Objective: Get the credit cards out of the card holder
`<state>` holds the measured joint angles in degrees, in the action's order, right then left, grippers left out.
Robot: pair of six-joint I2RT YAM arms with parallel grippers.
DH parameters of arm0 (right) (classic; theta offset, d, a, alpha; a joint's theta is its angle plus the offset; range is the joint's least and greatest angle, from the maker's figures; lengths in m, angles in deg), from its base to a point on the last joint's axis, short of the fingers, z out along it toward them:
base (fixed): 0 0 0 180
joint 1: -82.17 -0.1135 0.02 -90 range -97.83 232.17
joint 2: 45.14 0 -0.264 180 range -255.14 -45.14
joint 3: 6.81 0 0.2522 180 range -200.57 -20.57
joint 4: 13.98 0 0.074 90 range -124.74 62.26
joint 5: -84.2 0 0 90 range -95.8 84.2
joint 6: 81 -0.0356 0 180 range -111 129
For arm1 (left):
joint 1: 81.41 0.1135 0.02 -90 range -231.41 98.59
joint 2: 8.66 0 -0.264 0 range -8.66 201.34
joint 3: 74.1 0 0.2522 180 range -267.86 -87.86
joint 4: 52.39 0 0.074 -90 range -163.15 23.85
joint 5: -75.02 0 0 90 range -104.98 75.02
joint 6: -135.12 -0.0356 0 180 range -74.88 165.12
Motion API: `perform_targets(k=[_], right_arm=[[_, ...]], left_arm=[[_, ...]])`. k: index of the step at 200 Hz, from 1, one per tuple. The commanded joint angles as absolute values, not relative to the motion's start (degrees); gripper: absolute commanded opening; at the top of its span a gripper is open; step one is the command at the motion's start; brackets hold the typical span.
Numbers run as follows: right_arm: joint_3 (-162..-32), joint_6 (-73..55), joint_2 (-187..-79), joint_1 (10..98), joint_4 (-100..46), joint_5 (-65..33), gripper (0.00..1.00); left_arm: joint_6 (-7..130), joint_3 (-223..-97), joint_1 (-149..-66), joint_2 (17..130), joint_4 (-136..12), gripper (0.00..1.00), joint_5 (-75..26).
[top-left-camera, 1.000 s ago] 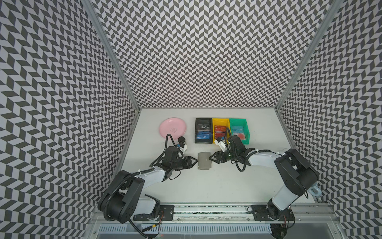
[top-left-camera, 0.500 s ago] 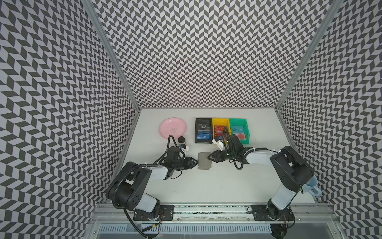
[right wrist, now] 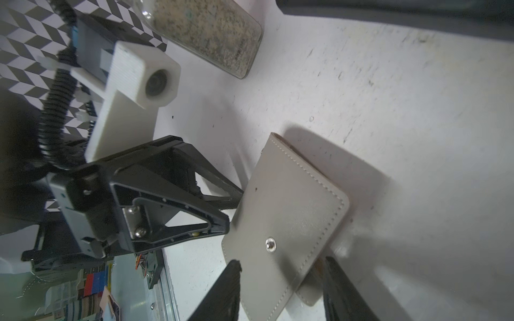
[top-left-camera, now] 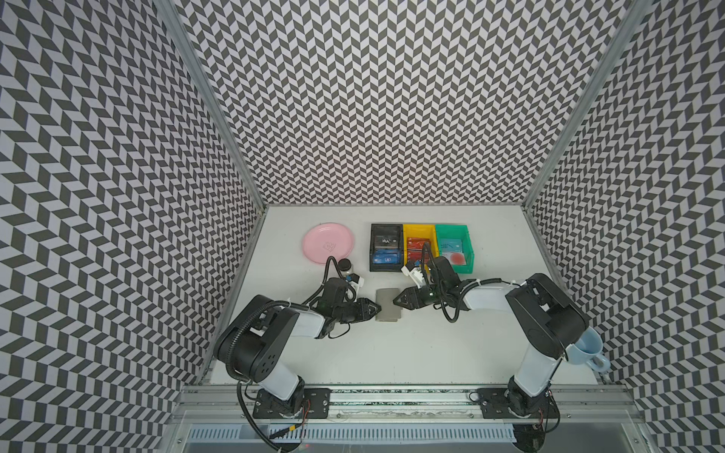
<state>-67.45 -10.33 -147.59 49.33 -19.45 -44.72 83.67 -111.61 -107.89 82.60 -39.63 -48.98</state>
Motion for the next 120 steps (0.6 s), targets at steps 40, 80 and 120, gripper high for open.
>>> perform_targets(k=[40,80,120], right_arm=[[-69.3,-11.6,-148.9,49.0,-14.5,-49.2,0.46],[-69.0,-12.1,-147.7,49.0,-13.7,-51.5,0.44],[-68.9,-13.8,-145.4,48.8,-12.6,-54.4,0.44]], left_arm=[[84.7,-113.3,-110.1,84.5,-37.3,0.33,-49.1],[84.8,-114.0,-110.9,84.8,-37.1,0.33,-49.3],[84.0,-114.0,-110.7,80.9,-40.9,0.33,-48.6]])
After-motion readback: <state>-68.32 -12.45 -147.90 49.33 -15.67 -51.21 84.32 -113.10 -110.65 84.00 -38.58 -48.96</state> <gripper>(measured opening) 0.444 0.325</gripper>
